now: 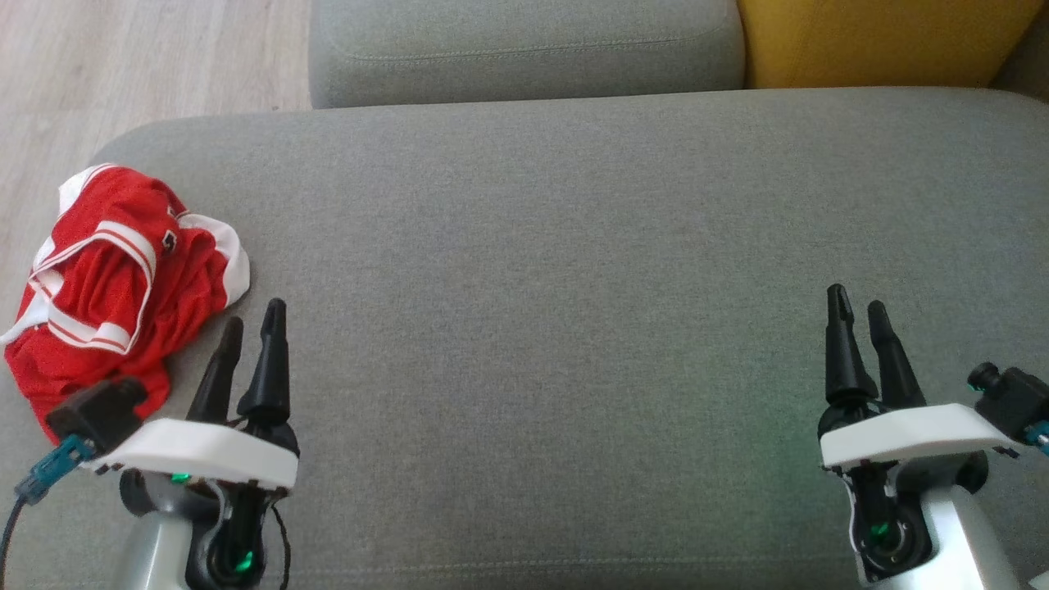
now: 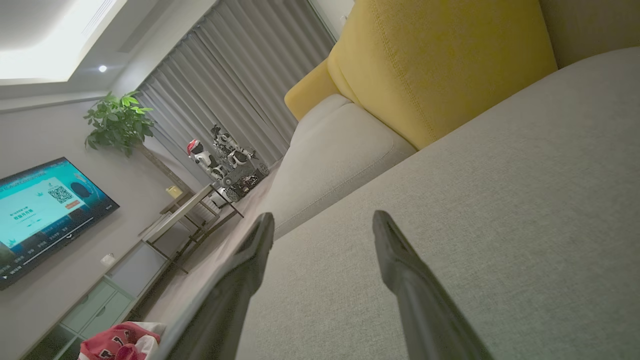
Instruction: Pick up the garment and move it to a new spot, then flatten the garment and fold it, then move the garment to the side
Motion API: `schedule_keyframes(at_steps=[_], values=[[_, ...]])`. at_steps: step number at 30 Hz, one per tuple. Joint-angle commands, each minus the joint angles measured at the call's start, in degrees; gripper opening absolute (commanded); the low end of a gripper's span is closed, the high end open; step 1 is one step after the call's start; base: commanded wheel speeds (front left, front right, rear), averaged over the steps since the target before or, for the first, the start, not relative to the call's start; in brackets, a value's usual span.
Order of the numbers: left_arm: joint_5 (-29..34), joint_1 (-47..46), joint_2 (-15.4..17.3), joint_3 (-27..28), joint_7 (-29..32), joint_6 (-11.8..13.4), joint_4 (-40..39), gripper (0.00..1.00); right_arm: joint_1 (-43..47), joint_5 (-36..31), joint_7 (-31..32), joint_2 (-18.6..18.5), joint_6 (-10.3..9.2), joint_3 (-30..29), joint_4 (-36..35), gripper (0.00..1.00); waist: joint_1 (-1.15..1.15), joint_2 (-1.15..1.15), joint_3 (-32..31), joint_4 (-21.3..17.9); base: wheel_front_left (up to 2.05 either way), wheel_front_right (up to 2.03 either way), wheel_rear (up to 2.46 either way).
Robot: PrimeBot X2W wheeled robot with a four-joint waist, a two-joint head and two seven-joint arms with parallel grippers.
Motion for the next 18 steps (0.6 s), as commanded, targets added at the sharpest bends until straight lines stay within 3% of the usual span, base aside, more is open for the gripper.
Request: schedule_keyframes(at_steps=[1, 18], values=[[2.21, -3.08, 1.56, 0.57, -0.79, 0.38, -2.24, 1.0, -3.51, -2.39, -0.84, -0.54, -0.02, 0.98, -1.61, 1.0, 0.0, 0.0, -0.02, 0.04, 0.0, 0.0, 0.0], [13.42, -2.32, 3.26, -2.52, -3.65, 2.43, -1.07, 1.0, -4.26, -14.78, -3.71, -0.08, -0.03, 1.12, 2.33, 1.0, 0.0, 0.0, -0.19, 0.13, 0.0, 0.0, 0.0]])
